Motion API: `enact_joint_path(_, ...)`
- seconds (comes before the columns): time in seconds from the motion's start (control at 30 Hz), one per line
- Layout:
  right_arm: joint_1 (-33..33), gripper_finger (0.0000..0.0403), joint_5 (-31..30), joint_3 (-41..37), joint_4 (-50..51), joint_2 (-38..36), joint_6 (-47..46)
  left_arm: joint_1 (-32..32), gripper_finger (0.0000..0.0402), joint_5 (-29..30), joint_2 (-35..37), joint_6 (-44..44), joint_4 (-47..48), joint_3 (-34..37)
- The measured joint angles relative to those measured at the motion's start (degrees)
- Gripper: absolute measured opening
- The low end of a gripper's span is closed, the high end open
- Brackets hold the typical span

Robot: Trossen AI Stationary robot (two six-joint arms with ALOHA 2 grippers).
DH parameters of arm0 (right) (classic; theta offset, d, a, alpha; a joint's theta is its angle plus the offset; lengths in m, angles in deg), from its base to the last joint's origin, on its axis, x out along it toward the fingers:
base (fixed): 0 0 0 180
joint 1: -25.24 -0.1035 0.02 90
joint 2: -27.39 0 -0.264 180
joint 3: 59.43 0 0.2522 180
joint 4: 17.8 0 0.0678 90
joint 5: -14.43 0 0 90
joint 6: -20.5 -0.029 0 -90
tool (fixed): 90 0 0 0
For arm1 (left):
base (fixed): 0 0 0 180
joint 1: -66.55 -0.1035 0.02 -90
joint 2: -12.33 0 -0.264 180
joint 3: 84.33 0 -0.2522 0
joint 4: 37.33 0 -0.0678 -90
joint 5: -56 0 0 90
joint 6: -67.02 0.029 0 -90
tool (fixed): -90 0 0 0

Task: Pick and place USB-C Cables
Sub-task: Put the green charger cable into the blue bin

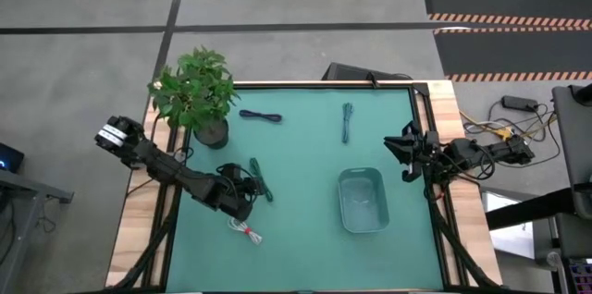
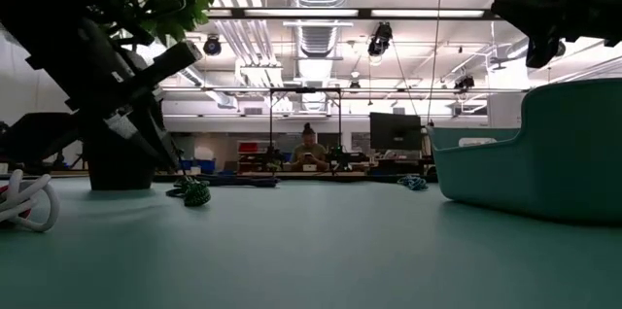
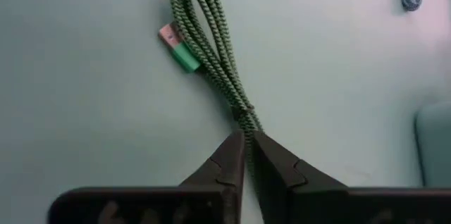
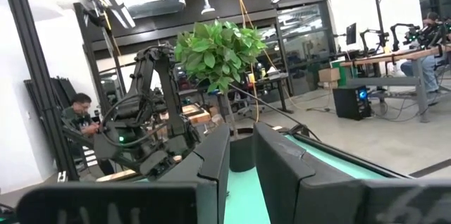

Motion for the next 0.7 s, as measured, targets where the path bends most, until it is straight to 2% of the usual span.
enact_joint_path(0.1,0.0,0.0057,0.0,0.0,0.0,0.0,0.0,-0.1,0.0055,0.1,-0.2,0.0,-1.4,0.0)
enact_joint_path(0.43,0.0,0.0057,0.0,0.0,0.0,0.0,-0.2,-3.3,0.0215,0.0,-3.2,0.7,-1.8,0.0)
enact_joint_path(0.53,0.0,0.0057,0.0,0.0,0.0,0.0,-0.2,-4.2,0.0237,-0.6,-4.7,5.0,-1.8,0.0)
enact_joint_path(0.7,0.0,0.0057,0.0,0.0,0.0,0.0,-0.1,-5.0,0.0242,-1.0,-6.0,6.1,-2.3,-0.2)
